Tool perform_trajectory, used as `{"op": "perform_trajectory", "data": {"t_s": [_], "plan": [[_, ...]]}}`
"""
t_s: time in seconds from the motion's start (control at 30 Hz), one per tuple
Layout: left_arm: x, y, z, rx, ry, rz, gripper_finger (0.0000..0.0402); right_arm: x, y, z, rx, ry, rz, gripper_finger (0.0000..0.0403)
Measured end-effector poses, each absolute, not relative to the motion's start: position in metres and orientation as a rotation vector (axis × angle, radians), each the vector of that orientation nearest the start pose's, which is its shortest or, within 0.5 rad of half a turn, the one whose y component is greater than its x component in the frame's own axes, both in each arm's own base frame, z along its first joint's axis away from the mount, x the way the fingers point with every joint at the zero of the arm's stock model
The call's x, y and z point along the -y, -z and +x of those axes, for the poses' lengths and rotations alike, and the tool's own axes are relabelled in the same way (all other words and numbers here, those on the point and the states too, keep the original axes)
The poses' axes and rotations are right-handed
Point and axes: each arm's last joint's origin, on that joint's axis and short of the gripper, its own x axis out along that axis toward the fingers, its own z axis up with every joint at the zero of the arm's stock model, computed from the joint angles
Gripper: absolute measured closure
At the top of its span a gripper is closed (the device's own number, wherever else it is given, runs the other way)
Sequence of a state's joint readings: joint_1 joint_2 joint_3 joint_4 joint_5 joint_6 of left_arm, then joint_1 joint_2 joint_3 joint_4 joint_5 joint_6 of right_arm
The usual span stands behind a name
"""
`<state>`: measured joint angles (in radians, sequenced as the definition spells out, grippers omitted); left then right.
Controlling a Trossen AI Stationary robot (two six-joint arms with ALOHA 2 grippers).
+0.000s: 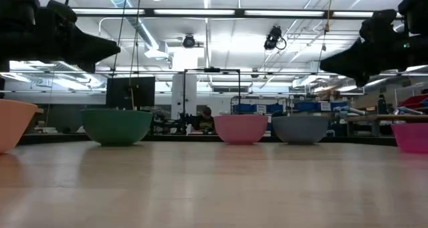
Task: Nest bowls inside each other
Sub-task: Put the gray bowl in the middle of the table
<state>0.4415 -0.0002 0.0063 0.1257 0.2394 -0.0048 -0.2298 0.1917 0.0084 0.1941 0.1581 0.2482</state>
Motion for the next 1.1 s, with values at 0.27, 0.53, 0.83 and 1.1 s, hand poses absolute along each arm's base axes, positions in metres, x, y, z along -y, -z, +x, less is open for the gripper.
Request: {"op": "perform_trajectory", "data": {"t_s": [0.27, 0.53, 0.83, 1.1], "plan": [[-0.033, -0.195, 0.086, 0.302, -0.199, 0.102, 0.0264, 0.029, -0.183, 0.104, 0.230, 0.347, 0.405, 0.0337], [-0.030, -0.205, 0.083, 0.396, -0.079, -0.205, 0.0264, 0.027, -0.187, 0.104, 0.265, 0.267, 0.429, 0.0337], [-0.015, -0.174, 0.090, -0.114, 0.268, -0.743, 0.0264, 0.025, -0.177, 0.106, 0.148, 0.194, 0.490, 0.0337], [-0.009, -0.195, 0.088, -0.264, 0.233, -0.803, 0.0264, 0.025, -0.186, 0.105, 0.237, 0.175, 0.482, 0.0337]]}}
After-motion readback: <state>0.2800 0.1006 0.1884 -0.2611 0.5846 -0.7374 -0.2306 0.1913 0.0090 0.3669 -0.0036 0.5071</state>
